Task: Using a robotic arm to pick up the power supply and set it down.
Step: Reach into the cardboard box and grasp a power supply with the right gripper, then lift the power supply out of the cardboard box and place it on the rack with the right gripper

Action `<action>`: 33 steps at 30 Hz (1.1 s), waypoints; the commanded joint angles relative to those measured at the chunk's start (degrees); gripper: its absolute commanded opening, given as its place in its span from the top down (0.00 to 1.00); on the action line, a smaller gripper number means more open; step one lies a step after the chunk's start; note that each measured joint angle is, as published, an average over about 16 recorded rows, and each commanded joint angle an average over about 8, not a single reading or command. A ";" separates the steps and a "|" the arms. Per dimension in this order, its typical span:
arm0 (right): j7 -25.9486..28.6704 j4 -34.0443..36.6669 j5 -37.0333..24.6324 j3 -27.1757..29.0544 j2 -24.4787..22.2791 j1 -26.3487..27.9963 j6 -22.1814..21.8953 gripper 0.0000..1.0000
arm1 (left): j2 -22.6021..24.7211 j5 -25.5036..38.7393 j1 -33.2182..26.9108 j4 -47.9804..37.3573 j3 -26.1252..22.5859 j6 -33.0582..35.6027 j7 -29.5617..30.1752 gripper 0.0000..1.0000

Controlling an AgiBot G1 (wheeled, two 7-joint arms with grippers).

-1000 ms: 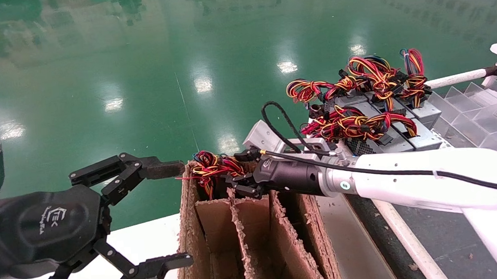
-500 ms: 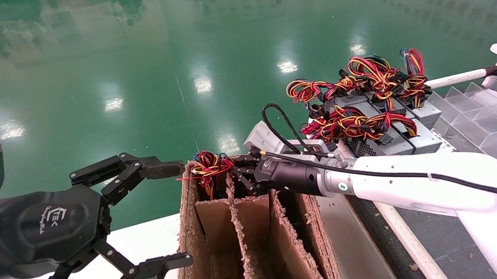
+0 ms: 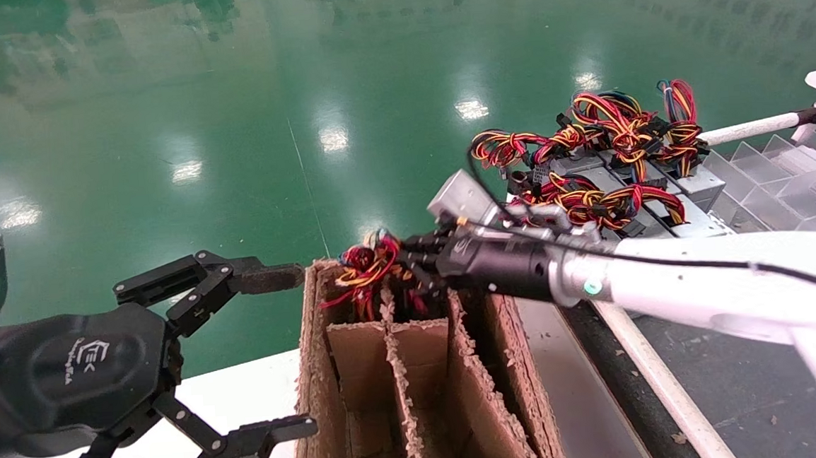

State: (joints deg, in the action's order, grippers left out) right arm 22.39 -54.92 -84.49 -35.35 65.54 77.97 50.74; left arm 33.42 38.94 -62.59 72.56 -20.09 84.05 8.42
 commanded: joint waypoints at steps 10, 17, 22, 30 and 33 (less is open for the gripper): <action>-0.88 -0.22 6.10 3.97 -2.68 2.02 2.68 1.00 | 0.00 -0.01 0.00 0.00 -0.01 0.00 0.00 0.00; -1.54 -0.88 9.47 6.14 -4.06 2.65 4.14 1.00 | -0.01 -0.01 0.00 0.00 -0.01 -0.01 -0.01 0.00; -1.22 -1.46 12.67 8.45 -5.95 3.17 5.12 1.00 | -0.01 -0.01 0.00 0.00 -0.02 -0.01 -0.01 0.00; -0.13 -0.47 18.82 13.06 -10.10 5.67 7.87 1.00 | -0.01 -0.02 -0.01 0.00 -0.02 -0.01 -0.01 0.00; -0.25 0.88 21.05 14.86 -11.63 7.09 9.08 1.00 | -0.01 -0.02 -0.01 0.00 -0.02 -0.01 -0.01 0.00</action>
State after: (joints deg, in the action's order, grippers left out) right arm 21.82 -53.33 -63.67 -20.59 53.99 85.38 59.91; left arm 33.41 38.93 -62.60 72.56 -20.11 84.04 8.41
